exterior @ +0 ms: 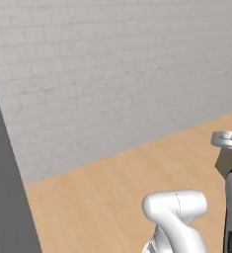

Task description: Start the toaster. Once the lever pops up, take the bread to the plate on the dining counter.

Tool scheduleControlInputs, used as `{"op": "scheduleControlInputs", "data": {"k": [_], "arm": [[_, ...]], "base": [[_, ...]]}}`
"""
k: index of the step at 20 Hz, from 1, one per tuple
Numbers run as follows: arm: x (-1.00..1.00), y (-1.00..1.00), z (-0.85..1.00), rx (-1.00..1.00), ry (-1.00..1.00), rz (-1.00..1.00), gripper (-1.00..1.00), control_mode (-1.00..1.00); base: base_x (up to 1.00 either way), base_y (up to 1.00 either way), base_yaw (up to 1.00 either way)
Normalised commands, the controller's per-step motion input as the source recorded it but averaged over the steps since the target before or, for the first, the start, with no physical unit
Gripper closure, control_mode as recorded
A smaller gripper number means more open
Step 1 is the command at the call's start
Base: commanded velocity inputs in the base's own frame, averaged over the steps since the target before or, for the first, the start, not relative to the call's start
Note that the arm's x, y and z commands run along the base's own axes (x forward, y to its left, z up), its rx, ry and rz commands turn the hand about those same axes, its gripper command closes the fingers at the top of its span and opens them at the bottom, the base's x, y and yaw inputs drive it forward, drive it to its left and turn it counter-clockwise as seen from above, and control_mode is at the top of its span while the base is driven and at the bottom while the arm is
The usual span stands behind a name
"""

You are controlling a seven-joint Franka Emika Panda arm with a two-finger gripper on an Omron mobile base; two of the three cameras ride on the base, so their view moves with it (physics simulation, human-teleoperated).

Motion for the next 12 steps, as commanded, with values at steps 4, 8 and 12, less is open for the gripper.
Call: {"op": "scheduleControlInputs", "data": {"k": [4,8,12], "arm": [[0.0,0.0,0.0,0.0,0.0,0.0,1.0,1.0],[0.0,0.0,0.0,0.0,0.0,0.0,1.0,1.0],[0.0,0.0,0.0,0.0,0.0,0.0,1.0,1.0]], "base": [[1.0,0.18,-0.48],[1.0,0.16,-0.53],[1.0,0.26,-0.61]]}}
